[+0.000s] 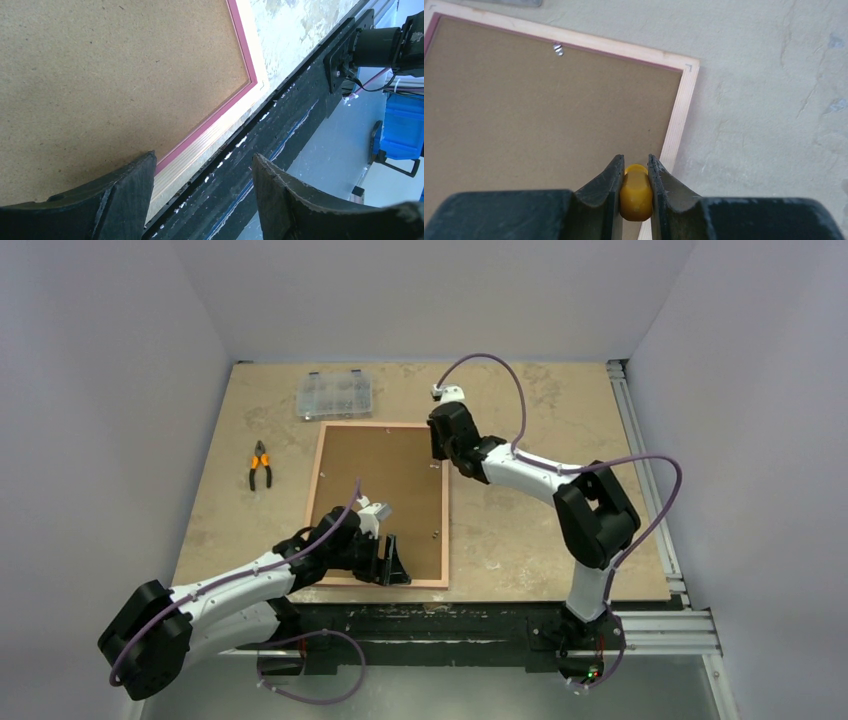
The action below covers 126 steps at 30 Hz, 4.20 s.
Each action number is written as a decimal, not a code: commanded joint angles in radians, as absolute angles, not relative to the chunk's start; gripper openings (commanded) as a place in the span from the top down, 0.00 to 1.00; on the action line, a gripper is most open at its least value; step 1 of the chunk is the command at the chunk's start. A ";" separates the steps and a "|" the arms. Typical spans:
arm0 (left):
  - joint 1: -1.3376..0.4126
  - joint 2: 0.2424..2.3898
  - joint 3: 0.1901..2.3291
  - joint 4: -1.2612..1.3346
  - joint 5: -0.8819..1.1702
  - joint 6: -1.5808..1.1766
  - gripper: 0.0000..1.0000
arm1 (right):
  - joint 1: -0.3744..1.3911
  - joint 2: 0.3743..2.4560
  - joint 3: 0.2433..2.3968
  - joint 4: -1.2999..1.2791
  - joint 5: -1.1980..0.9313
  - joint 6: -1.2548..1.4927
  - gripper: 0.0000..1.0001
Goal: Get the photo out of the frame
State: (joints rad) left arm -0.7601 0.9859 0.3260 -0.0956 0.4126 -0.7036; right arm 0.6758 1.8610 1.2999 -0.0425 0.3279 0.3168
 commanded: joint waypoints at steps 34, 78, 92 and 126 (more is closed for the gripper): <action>-0.752 0.764 0.356 -0.759 0.196 -1.581 0.12 | 0.693 0.840 0.586 -0.152 0.125 0.655 1.00; -0.853 1.265 0.699 -0.944 -0.215 -1.587 0.95 | 0.695 0.585 0.455 -0.327 0.185 0.674 1.00; -0.851 1.438 0.866 -0.946 -0.480 -1.003 1.00 | 0.694 0.685 0.448 -0.283 0.142 0.675 1.00; -0.250 1.072 0.736 -0.671 0.040 -0.832 0.34 | 1.021 1.315 0.832 -0.014 0.162 0.573 1.00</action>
